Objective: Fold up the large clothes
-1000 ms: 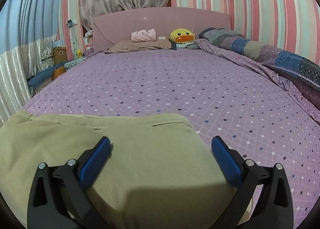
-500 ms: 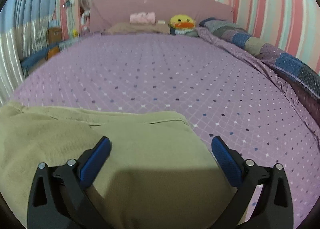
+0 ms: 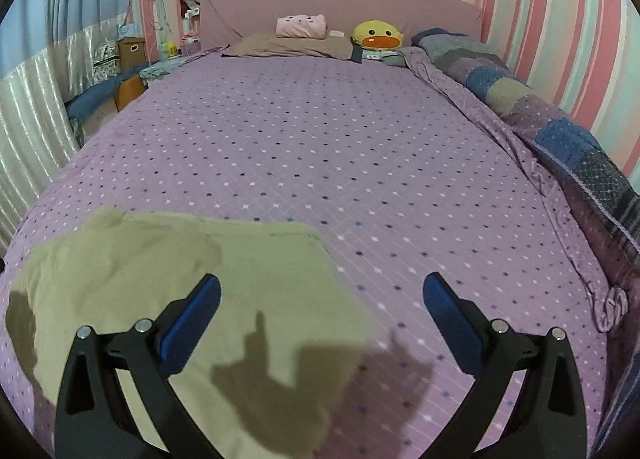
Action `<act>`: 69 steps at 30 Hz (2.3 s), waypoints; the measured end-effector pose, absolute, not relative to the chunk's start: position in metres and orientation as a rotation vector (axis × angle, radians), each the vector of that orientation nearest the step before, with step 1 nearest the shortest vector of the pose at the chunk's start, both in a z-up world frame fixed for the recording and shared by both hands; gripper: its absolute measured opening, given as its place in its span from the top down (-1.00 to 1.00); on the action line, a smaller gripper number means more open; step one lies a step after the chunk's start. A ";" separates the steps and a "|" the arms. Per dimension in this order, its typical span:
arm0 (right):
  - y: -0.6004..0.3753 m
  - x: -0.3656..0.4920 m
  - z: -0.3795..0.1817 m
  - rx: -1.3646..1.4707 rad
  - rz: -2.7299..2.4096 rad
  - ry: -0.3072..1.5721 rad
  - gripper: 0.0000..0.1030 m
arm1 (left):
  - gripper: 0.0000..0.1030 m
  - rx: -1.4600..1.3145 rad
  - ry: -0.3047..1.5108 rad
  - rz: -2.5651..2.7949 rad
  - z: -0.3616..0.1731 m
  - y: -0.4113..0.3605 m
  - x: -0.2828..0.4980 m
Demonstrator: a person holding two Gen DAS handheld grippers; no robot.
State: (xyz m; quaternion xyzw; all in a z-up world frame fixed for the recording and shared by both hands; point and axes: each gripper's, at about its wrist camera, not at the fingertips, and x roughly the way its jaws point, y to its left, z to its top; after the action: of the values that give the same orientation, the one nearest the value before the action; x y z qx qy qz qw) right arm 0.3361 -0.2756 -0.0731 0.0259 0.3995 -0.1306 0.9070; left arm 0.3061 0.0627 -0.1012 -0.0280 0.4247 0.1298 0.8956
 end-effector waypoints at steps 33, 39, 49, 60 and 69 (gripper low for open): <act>-0.316 0.282 -0.231 0.501 0.093 0.915 -0.96 | -0.94 -0.273 1.023 0.196 -0.217 0.105 0.206; -0.312 0.293 -0.249 0.559 0.156 0.936 -0.96 | -0.94 -0.261 1.022 0.180 -0.220 0.106 0.210; -0.279 0.312 -0.236 0.390 0.144 0.987 -0.54 | -0.94 -0.170 1.026 0.147 -0.208 0.092 0.239; -0.265 0.320 -0.219 0.302 0.103 1.024 -0.37 | -0.94 -0.278 1.016 0.031 -0.221 0.107 0.242; -0.265 0.321 -0.223 0.299 0.084 1.043 -0.39 | -0.94 -0.493 1.010 -0.129 -0.255 0.114 0.267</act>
State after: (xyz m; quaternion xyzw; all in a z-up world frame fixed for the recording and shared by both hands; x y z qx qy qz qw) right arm 0.3210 -0.2653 -0.2225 0.1423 0.4960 0.0398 0.8557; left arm 0.2669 0.1142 -0.2550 -0.2337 0.4783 -0.0613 0.8443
